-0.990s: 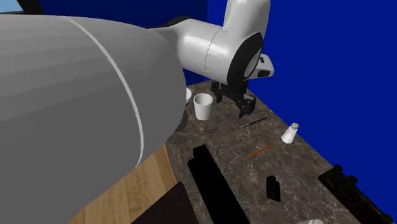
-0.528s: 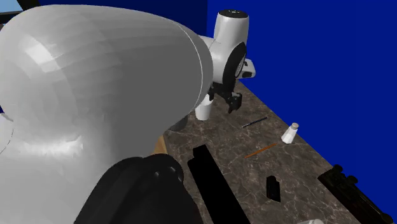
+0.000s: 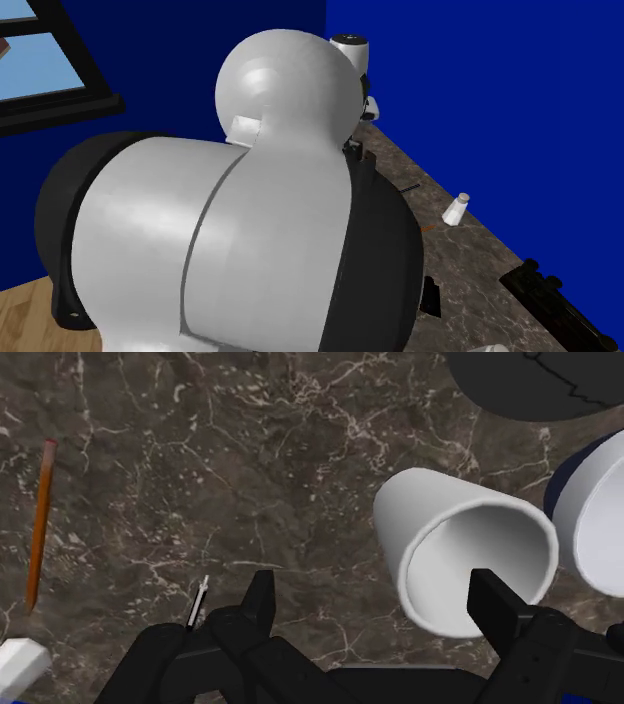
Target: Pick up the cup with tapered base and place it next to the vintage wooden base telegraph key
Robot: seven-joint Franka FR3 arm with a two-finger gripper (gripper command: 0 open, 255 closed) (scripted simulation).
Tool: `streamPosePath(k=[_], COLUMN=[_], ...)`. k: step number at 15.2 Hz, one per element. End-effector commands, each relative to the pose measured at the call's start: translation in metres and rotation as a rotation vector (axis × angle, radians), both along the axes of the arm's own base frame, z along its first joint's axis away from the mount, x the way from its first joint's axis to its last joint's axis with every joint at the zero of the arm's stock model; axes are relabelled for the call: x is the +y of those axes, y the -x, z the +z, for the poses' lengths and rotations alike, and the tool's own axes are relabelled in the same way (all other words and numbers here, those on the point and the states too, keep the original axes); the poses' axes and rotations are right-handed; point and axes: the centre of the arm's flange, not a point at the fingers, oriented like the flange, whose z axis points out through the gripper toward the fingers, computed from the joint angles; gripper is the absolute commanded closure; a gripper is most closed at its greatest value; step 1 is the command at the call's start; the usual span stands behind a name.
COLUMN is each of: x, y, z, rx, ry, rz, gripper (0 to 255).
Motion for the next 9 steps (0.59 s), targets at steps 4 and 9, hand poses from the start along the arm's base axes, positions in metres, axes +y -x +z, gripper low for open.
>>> streamPosePath(k=[4,9], x=[0.031,0.034], y=[-0.021,-0.023], z=[-0.032,-0.058], rx=[0.014,0.014], ry=[-0.001,-0.001], rz=[0.010,0.010], gripper=[0,0])
